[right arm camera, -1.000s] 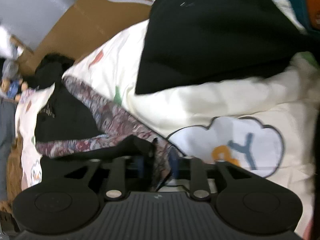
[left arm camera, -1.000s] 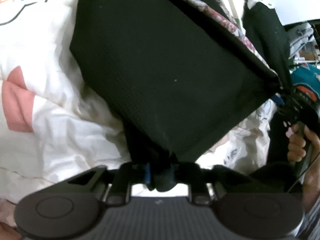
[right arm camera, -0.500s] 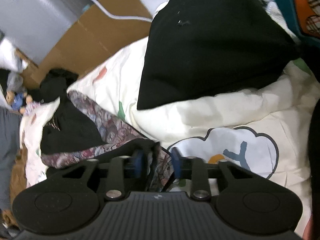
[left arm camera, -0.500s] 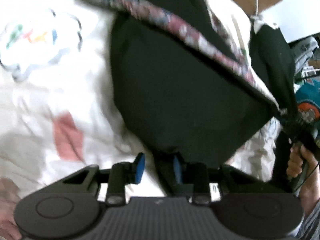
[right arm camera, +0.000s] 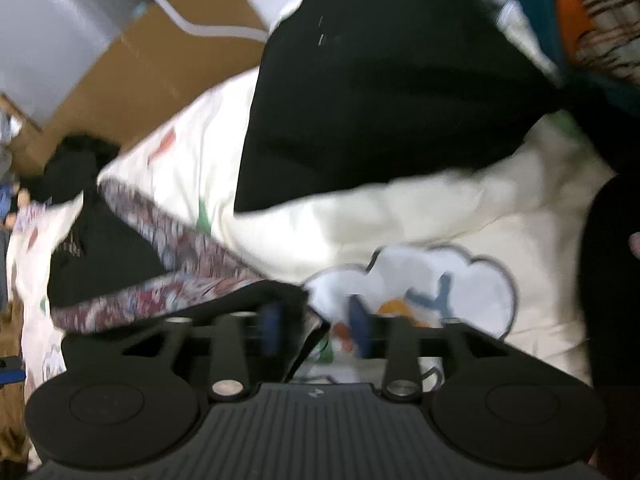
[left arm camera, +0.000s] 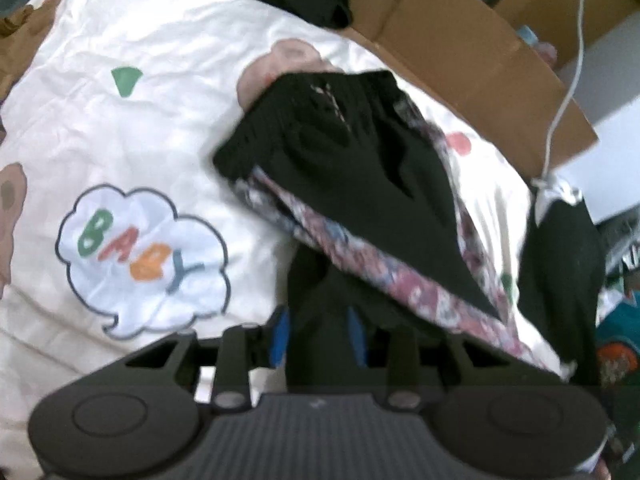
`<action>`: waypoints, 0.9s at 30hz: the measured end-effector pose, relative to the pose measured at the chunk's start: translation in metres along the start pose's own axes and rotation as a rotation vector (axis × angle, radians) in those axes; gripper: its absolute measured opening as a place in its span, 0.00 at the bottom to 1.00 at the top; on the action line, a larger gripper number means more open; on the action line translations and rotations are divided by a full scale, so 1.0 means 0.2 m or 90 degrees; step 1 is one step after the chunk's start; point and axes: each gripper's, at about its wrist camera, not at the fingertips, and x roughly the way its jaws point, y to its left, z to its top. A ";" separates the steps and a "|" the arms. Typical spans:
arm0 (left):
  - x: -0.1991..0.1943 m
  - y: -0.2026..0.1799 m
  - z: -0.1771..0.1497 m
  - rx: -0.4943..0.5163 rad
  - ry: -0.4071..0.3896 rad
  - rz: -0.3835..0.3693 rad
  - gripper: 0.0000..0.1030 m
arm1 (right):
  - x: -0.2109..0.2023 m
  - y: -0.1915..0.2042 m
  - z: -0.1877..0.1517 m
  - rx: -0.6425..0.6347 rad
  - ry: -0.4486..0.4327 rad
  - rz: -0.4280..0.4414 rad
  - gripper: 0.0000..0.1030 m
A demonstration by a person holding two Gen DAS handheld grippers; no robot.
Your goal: Fold clothes
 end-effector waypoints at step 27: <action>0.49 0.32 0.22 -0.137 -0.075 -0.047 0.56 | 0.15 0.50 -0.14 -0.335 0.005 0.137 0.53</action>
